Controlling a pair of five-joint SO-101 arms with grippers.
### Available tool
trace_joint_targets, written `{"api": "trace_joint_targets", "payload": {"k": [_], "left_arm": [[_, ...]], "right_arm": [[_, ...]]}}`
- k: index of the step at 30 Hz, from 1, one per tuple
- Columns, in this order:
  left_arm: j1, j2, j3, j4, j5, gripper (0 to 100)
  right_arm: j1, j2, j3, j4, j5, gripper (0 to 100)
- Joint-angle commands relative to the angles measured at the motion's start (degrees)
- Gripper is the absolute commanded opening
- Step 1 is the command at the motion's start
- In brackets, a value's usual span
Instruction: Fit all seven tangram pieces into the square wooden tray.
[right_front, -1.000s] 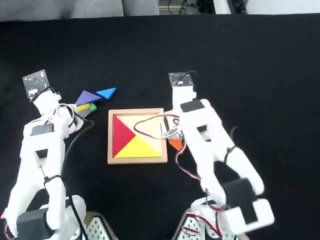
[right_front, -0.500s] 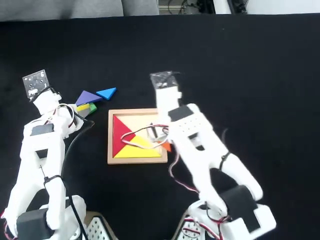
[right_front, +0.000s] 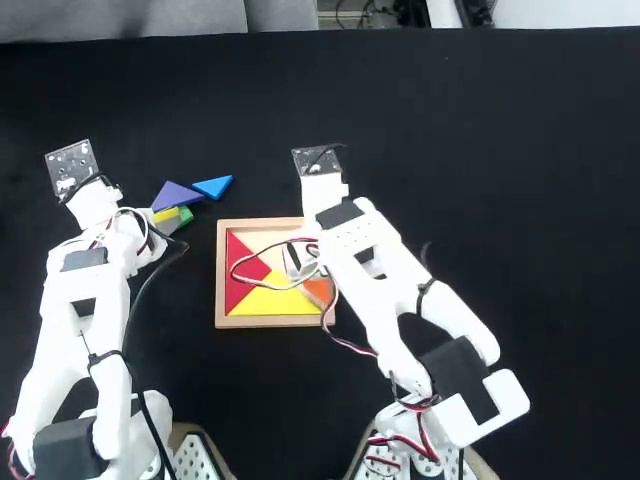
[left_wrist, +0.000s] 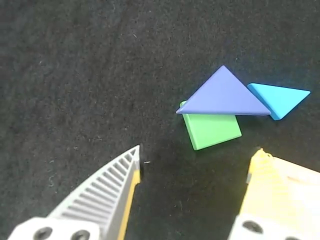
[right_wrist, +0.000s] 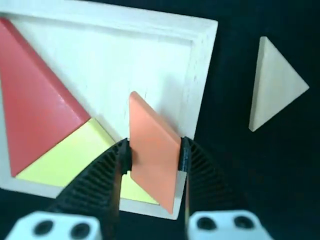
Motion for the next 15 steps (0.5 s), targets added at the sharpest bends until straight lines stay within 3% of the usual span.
{"api": "trace_joint_targets", "payload": {"k": [1,15], "left_arm": [[-0.31,-1.23,-1.10,0.00,0.35,34],[1.19,-1.23,-0.48,-0.09,0.00,34]], "right_arm": [[0.88,0.13,-2.59,-2.37,-2.02,7.8],[-1.32,0.13,-1.98,-2.64,-2.55,7.8]]}}
